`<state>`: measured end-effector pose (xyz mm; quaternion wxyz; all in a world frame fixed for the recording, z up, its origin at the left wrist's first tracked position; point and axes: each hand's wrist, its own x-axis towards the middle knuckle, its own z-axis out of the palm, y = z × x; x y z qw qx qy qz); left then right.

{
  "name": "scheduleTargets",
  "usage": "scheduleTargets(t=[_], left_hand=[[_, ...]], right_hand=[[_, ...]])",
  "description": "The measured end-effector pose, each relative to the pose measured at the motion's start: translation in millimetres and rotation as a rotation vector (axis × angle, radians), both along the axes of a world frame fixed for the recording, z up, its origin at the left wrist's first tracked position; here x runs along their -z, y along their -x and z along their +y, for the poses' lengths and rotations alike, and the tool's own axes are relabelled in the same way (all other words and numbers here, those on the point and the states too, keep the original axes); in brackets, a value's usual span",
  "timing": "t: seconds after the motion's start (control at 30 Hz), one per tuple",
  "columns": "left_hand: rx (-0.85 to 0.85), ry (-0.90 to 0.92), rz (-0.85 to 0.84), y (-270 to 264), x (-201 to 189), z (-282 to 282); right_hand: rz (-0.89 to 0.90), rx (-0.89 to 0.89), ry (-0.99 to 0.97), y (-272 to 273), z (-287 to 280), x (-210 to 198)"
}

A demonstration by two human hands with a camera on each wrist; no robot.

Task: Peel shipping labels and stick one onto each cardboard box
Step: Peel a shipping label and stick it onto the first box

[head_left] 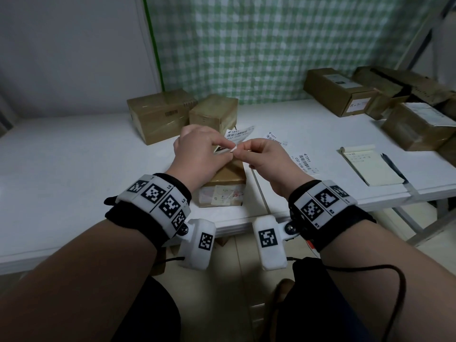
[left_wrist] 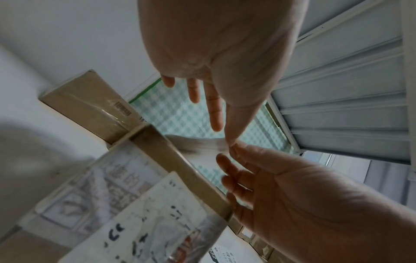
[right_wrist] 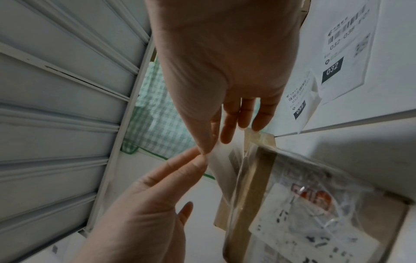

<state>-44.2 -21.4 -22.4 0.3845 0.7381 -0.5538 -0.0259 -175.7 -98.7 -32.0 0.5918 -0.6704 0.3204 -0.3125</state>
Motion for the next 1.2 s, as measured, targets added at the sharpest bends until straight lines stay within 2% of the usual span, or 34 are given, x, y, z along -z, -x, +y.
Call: scheduleTargets(t=[0.87, 1.2], left_hand=[[-0.051, 0.037, -0.19, 1.8, 0.7, -0.9], [-0.041, 0.053, -0.28, 4.7, -1.8, 1.7]], right_hand=[[0.009, 0.045, 0.093, -5.0, 0.0, 2.2], [0.104, 0.161, 0.381, -6.7, 1.1, 0.9]])
